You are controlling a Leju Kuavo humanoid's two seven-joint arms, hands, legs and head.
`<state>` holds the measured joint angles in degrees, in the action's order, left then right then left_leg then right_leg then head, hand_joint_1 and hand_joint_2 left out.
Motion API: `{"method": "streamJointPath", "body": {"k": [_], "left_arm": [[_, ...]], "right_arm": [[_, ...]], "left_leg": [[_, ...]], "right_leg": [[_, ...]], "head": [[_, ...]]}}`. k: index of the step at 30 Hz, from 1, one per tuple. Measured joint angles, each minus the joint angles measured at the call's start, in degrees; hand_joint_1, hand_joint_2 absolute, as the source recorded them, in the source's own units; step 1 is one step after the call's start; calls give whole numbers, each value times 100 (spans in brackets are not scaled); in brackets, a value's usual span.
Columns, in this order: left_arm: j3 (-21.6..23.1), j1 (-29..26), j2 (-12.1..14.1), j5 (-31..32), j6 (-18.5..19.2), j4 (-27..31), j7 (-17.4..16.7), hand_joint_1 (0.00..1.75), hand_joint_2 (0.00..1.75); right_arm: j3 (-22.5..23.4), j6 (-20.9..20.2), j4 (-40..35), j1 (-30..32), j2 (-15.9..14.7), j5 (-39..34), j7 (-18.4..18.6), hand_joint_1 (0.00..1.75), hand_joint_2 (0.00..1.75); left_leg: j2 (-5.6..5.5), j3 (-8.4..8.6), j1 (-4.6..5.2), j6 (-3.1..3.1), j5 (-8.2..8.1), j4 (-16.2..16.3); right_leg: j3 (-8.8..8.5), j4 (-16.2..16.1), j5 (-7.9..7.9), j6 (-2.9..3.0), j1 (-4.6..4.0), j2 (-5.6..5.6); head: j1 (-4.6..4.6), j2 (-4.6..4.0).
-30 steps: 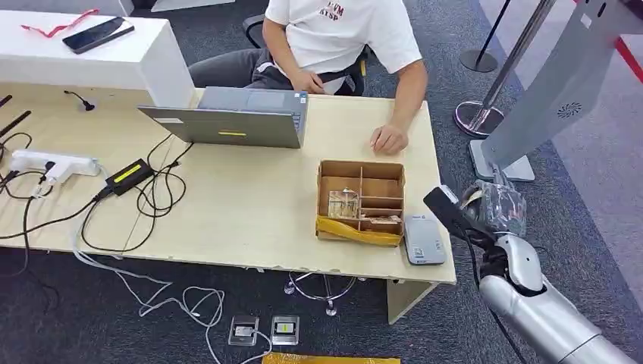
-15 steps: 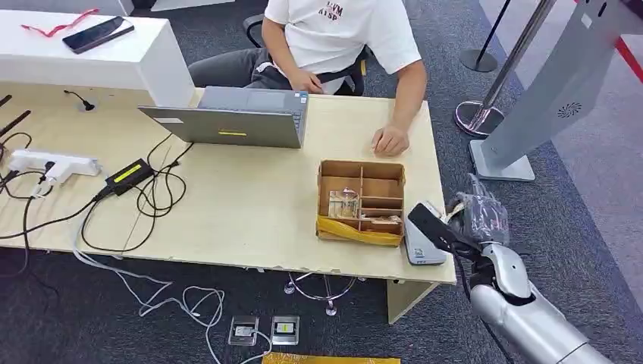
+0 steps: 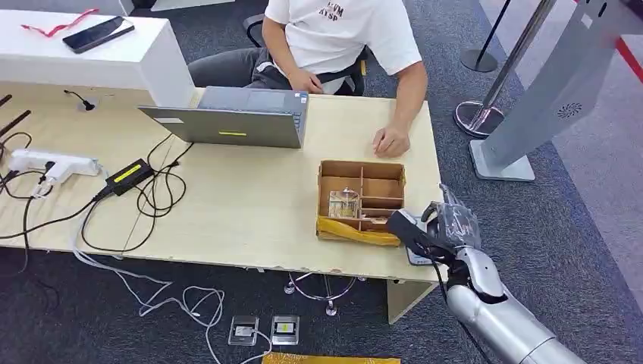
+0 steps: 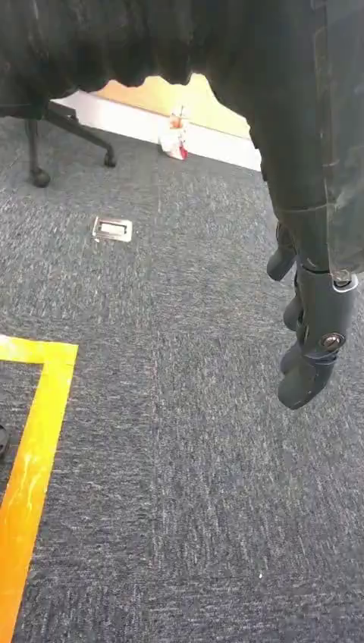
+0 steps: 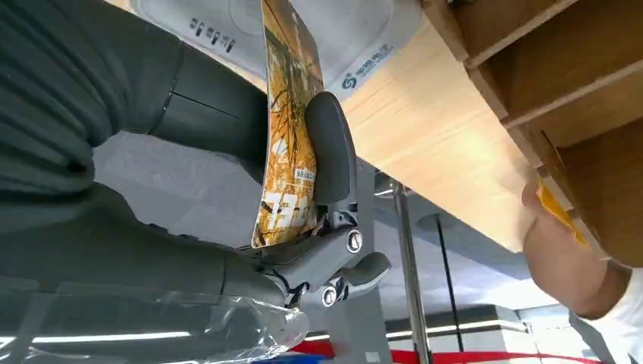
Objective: Pass the card to the sensor for recognition and then transmit it.
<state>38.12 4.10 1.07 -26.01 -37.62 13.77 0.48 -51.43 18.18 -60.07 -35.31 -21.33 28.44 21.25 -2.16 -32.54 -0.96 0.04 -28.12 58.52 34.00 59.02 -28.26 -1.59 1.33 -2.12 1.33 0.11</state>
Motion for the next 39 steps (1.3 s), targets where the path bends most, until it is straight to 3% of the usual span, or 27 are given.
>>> {"method": "streamJointPath", "body": {"k": [16,39], "left_arm": [[42,0,-4,-166,-26,0,-98,0,175],[166,-2,-66,-356,-81,177,101,0,175]], "right_arm": [[-20,206,459,23,72,-361,-26,175,175],[-20,326,778,-55,206,-376,-203,175,175]], "left_leg": [[2,7,0,0,0,0],[4,14,0,0,1,0]], "right_leg": [[-4,-1,0,0,-1,-2],[-11,0,1,-1,-1,-3]], "head": [[0,0],[0,0]]}}
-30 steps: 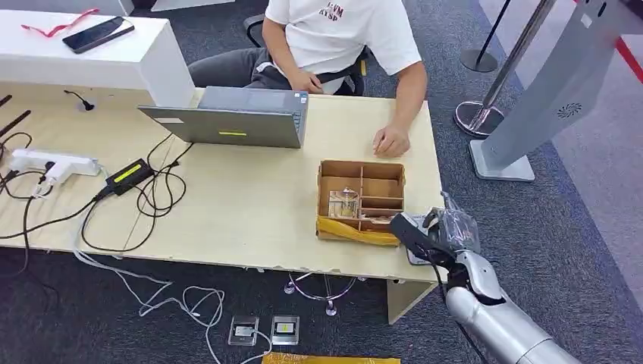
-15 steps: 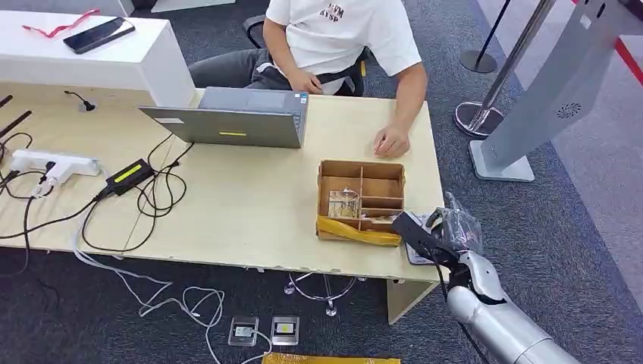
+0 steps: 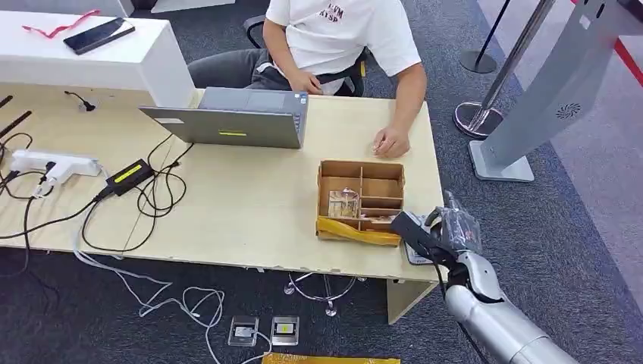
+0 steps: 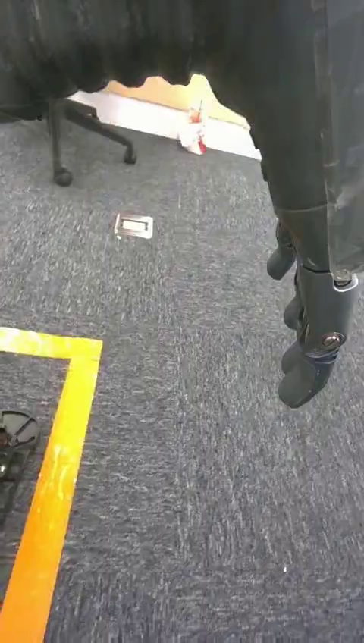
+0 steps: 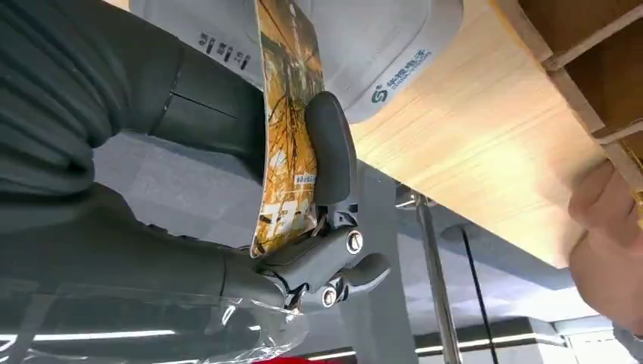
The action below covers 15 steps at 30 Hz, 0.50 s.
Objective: Pass the card to the sensor for recognition and then transmit it.
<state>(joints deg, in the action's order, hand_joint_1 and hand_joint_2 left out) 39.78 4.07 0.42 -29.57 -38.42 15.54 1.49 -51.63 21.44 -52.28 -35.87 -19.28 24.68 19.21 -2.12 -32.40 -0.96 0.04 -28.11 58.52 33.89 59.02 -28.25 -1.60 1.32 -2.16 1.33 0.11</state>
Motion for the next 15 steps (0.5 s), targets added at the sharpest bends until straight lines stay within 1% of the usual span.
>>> {"method": "streamJointPath", "body": {"k": [4,10,15], "left_arm": [[0,-1,0,13,0,2,107,0,175],[50,-1,0,15,0,15,153,0,175],[151,6,2,20,0,15,162,0,175]], "right_arm": [[-2,22,39,-128,11,114,42,175,175],[0,61,20,-604,11,371,201,175,175],[35,105,-203,-1073,-18,642,387,175,175]], "left_leg": [[-1,-6,1,2,3,0],[-2,-6,0,2,3,1],[0,-5,0,2,3,1]], "right_leg": [[3,1,2,1,1,0],[5,2,3,1,1,1],[6,2,3,1,1,-6]], "head": [[2,0],[2,0],[2,0]]}}
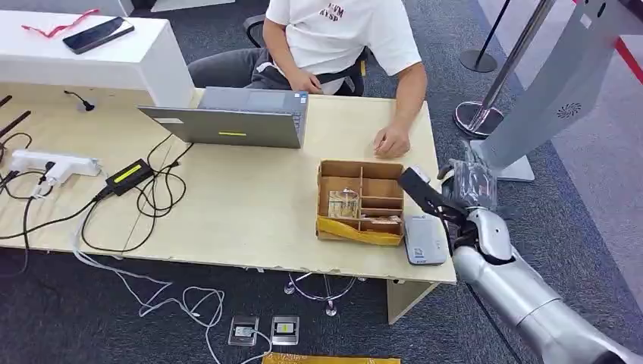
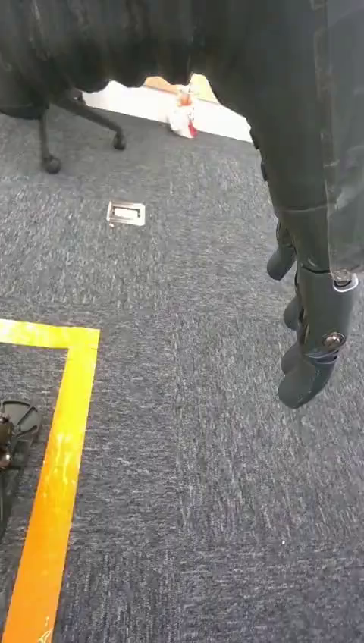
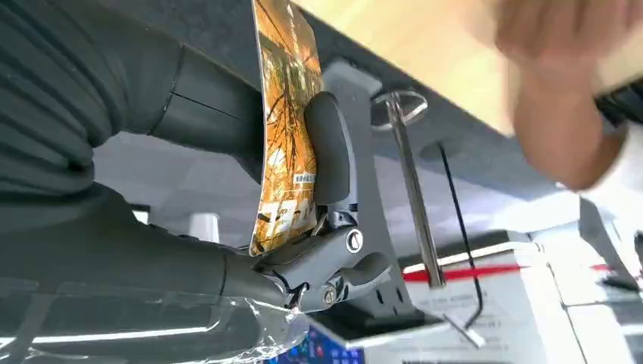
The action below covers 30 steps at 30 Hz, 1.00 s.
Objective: Pass the card to the sensor for recognition and then transmit it.
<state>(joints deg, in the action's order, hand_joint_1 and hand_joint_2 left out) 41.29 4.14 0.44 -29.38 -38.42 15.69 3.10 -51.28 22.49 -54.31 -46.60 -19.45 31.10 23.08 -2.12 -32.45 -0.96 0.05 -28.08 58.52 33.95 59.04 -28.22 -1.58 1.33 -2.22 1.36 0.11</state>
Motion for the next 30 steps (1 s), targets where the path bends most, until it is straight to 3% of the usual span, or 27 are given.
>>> {"method": "streamJointPath", "body": {"k": [5,11,24,29,30], "left_arm": [[147,46,7,79,-2,0,-53,0,175],[387,125,9,96,4,46,-212,0,175],[765,271,42,48,18,92,-367,0,175],[857,270,70,48,52,92,-426,0,175],[868,269,79,44,59,92,-442,0,175]], "right_arm": [[59,-61,-269,-547,-31,219,219,175,175],[33,-411,-385,-1091,-15,298,315,175,175],[-236,-673,682,-1918,752,250,144,175,175],[-325,-675,1055,-2021,890,219,151,175,175],[-332,-678,1108,-2040,903,217,151,166,175]], "left_leg": [[0,0,0,0,1,0],[-2,-4,0,0,1,0],[-4,-4,-2,0,2,0],[-14,-6,-1,-1,2,0],[-14,-7,-1,-1,2,0]], "right_leg": [[0,0,0,0,0,-4],[-1,2,1,0,0,-1],[0,3,0,0,-2,-1],[-1,2,0,1,-1,10],[-1,2,0,1,-1,10]], "head": [[-4,0],[-2,0],[0,0],[-2,2],[0,0]]}}
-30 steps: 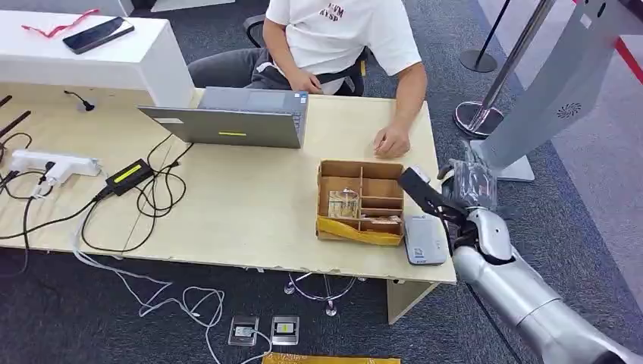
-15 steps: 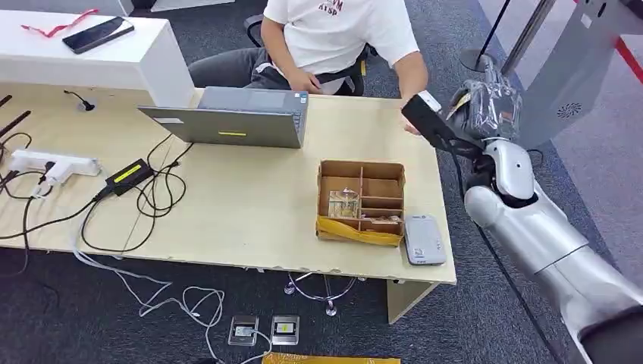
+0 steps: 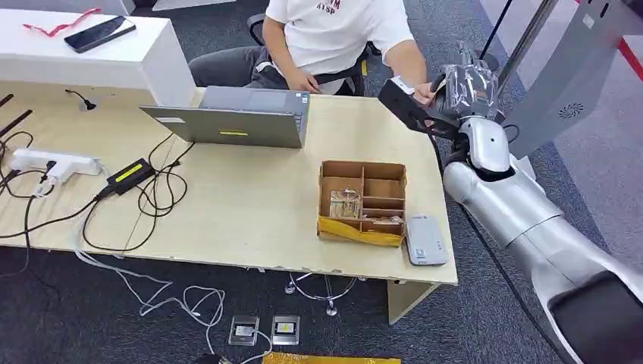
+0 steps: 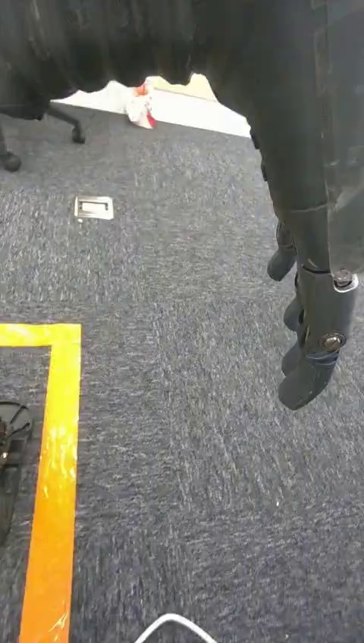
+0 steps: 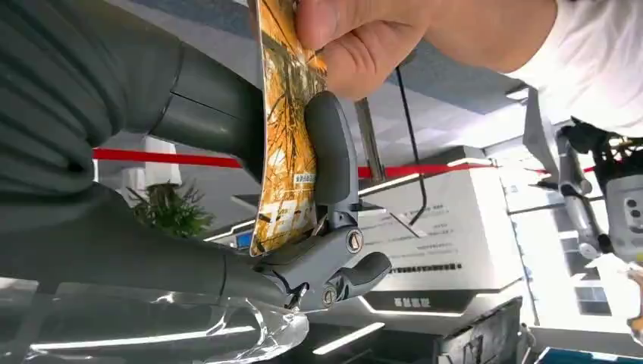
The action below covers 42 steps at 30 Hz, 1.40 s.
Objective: Pass the card to the sensor for recognition and then transmit it.
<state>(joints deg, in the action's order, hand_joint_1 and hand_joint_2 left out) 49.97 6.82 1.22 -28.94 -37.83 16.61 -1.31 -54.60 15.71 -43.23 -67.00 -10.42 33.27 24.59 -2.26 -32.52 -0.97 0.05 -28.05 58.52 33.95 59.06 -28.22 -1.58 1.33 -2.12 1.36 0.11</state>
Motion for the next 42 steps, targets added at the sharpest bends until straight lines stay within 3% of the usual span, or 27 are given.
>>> {"method": "streamJointPath", "body": {"k": [1,2,3,16,21,24,28,32,38,42], "left_arm": [[13,-2,11,-7,7,0,-4,0,175],[33,-2,20,-9,15,0,-17,0,175],[55,-2,28,-9,20,0,-24,0,175],[195,-7,83,-109,55,-4,-44,0,175],[229,-61,92,-306,18,-33,-15,0,175],[232,-119,98,-404,24,-74,18,0,175],[232,-170,120,-496,70,-138,-26,0,175],[232,-181,168,-568,112,-179,-46,0,175],[232,-185,212,-612,168,-227,-98,0,175],[232,-184,227,-647,168,-247,-98,0,175]], "right_arm": [[-17,-15,72,-14,17,0,0,108,175],[-33,-30,115,-22,17,0,0,108,175],[-46,-35,159,-29,24,4,0,0,175],[-135,249,546,-44,41,-151,-85,0,175],[-29,955,396,40,37,-1190,-747,0,175],[111,1008,-170,317,-43,-1778,-879,0,175],[214,755,-1359,881,-264,-2283,-1003,0,175],[216,474,-2169,1475,-448,-2221,-1110,0,175],[210,42,-2959,2261,-691,-1773,-1209,0,175],[199,-295,-3192,2575,-794,-1136,-1003,0,175]], "left_leg": [[1,0,0,0,0,0],[1,0,0,0,0,0],[1,0,1,0,0,0],[10,4,-1,0,0,0],[10,5,-1,0,0,0],[15,7,-1,1,-1,0],[13,7,-1,1,-2,0],[13,8,-1,2,-3,0],[14,7,-2,3,-3,0],[16,7,-2,3,-3,0]], "right_leg": [[0,0,0,0,0,-1],[0,-1,0,0,1,0],[0,-1,0,0,1,-1],[2,1,0,0,-1,-3],[1,0,0,0,-2,-5],[2,-1,0,0,-1,-13],[2,-2,-1,1,-2,-14],[2,-2,-1,1,-3,-13],[2,-2,-1,1,-3,-12],[2,-2,-1,1,-3,-13]], "head": [[-2,0],[0,0],[-2,0],[0,0],[0,0],[-2,0],[-2,0],[0,0],[-2,0],[0,2]]}}
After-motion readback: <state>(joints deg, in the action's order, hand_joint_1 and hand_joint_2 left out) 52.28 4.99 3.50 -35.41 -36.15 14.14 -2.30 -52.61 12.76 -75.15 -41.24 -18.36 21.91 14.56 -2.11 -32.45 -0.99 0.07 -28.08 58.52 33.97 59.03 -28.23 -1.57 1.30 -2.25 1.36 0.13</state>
